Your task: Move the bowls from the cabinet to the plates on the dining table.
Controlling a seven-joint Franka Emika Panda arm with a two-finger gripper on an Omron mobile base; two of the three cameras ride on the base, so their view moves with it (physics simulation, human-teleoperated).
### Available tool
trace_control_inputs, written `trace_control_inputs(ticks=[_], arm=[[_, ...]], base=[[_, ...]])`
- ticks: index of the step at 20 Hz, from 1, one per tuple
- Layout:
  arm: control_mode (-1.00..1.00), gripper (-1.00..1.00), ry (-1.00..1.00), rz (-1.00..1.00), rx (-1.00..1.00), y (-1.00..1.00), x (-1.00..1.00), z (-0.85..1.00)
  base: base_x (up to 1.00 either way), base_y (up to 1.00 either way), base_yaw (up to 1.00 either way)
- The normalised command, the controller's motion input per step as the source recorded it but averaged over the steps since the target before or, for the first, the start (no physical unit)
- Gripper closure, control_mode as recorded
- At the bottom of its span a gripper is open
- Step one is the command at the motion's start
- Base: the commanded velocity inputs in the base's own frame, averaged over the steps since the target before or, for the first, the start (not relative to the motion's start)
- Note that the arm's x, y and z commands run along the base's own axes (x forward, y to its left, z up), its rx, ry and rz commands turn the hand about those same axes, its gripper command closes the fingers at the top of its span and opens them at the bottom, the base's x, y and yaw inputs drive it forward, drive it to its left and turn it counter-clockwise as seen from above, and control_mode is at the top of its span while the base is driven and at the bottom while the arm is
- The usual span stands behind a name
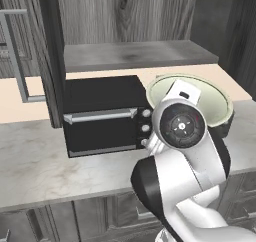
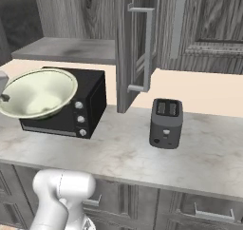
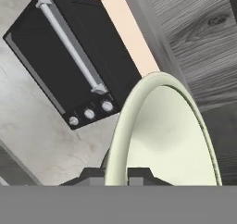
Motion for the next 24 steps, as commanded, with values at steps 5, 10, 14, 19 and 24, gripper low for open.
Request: trace_control_inputs(ticks=[5, 10, 14, 19, 24], arm=[[-1.0, 1.0, 0.0, 0.0, 0.0, 0.0, -0.47, 0.0], [-1.0, 1.0, 0.01, 0.0, 0.0, 0.0, -0.03, 0.0], [-1.0, 1.0, 0.0, 0.0, 0.0, 0.0, 0.0, 0.0], [-1.0, 1.0, 0.0, 0.0, 0.0, 0.0, 0.0, 0.0], [1.0, 1.0, 0.0, 0.0, 0.0, 0.0, 0.0, 0.0]], base=[[0.0, 0.0, 0.0], [0.0, 0.0, 0.0], [0.0, 0.0, 0.0], [0.0, 0.0, 0.0], [-0.19, 0.16, 0.01]])
